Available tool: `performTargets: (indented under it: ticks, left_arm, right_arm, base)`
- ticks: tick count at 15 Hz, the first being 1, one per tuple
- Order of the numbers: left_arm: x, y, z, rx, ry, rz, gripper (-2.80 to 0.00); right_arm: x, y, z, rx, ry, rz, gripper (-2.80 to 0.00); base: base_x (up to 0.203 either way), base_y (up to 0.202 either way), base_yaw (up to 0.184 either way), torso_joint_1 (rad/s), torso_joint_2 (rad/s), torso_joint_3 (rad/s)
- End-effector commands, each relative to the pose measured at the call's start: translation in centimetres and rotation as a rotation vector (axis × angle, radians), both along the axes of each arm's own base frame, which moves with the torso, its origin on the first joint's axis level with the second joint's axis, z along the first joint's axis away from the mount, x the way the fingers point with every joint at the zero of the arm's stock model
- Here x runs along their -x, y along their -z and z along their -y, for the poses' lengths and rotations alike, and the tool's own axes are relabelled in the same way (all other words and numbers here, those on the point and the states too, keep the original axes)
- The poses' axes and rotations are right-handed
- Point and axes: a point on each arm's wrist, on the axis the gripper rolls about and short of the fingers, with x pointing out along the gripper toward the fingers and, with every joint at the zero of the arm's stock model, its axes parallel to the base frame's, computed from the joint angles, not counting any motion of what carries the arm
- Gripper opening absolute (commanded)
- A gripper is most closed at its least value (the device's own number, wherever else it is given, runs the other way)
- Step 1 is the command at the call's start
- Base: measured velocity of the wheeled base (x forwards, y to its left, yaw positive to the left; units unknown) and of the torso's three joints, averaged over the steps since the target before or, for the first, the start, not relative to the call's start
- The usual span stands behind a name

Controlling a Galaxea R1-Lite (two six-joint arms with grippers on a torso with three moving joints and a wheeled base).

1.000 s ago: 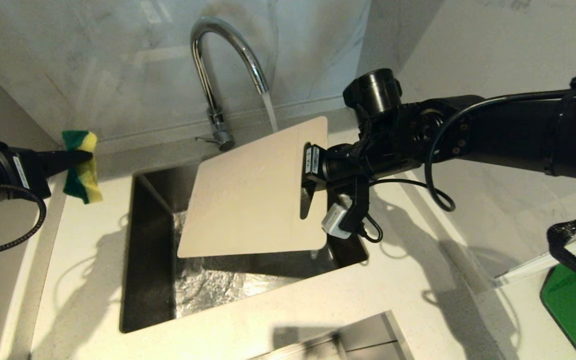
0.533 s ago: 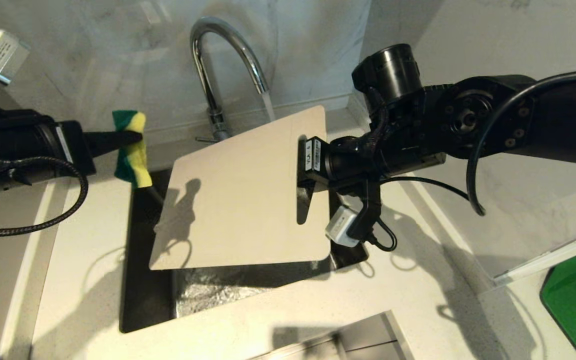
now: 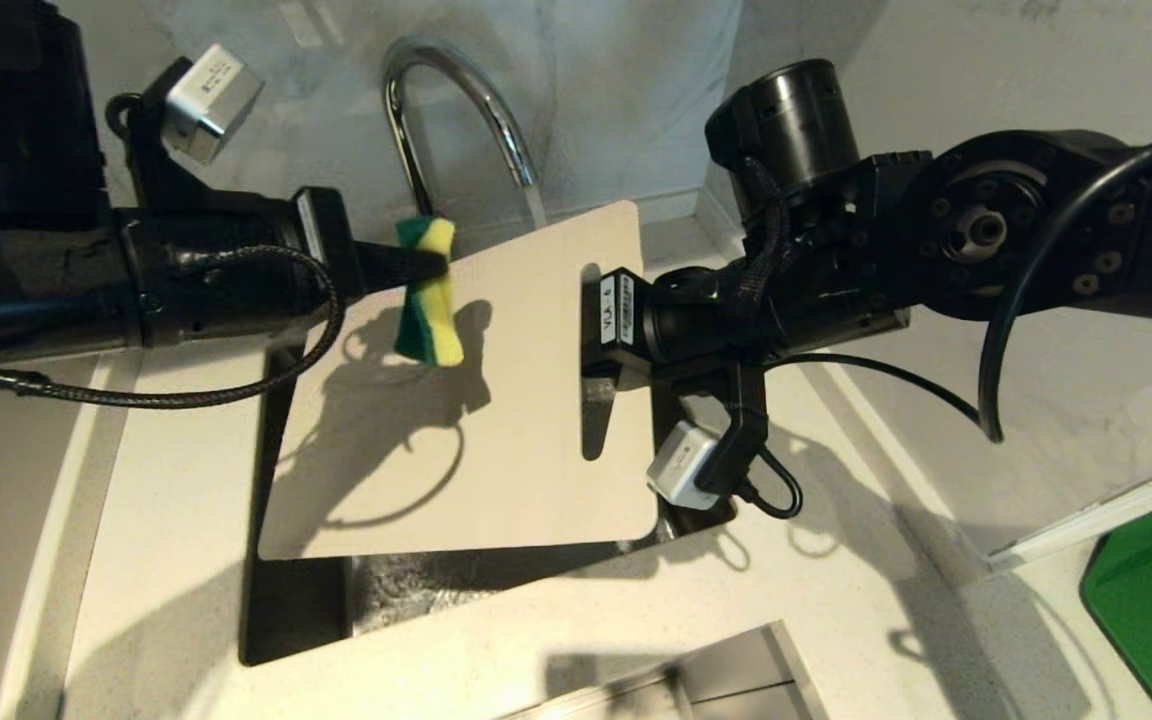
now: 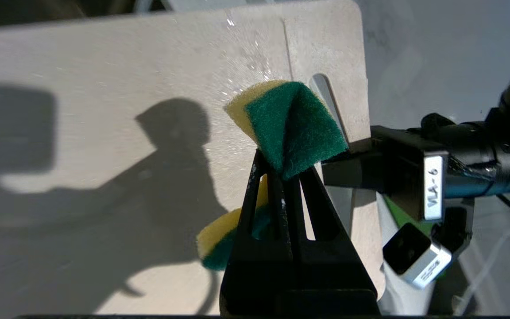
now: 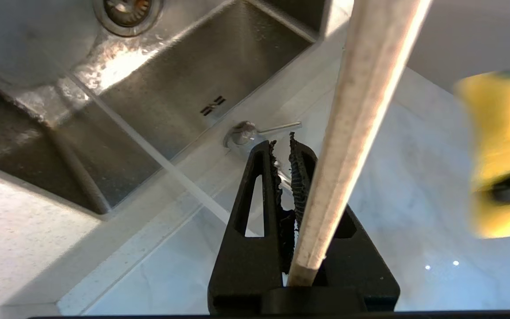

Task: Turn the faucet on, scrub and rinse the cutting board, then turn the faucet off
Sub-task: Scrub the cutting board underwater

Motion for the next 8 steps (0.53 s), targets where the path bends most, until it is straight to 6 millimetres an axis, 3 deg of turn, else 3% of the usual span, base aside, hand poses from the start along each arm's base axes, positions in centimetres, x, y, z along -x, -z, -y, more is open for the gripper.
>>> performTargets:
  ticks: [1, 4, 8]
  left_arm:
    - [-1.8, 1.4, 1.8, 0.002, 0.030, -0.073, -2.80]
    - [-3.0, 2.7, 2.4, -0.010, 0.038, -0.112, -2.80]
    - [-4.7, 3.6, 1.3, -0.022, -0.004, -0.139, -2.80]
  right_arm:
    - [0.2, -0.2, 0.1, 0.005, -0.010, 0.013, -2.80]
    - [0.3, -0.2, 0.1, 0.005, -0.010, 0.013, -2.80]
    - [0.5, -0.3, 0.2, 0.005, -0.010, 0.013, -2.80]
  base:
    - [0.000, 0.000, 0.000, 0.000, 0.00, 0.000]
    - [0.000, 0.000, 0.000, 0.000, 0.00, 0.000]
    - [0.000, 0.000, 0.000, 0.000, 0.00, 0.000]
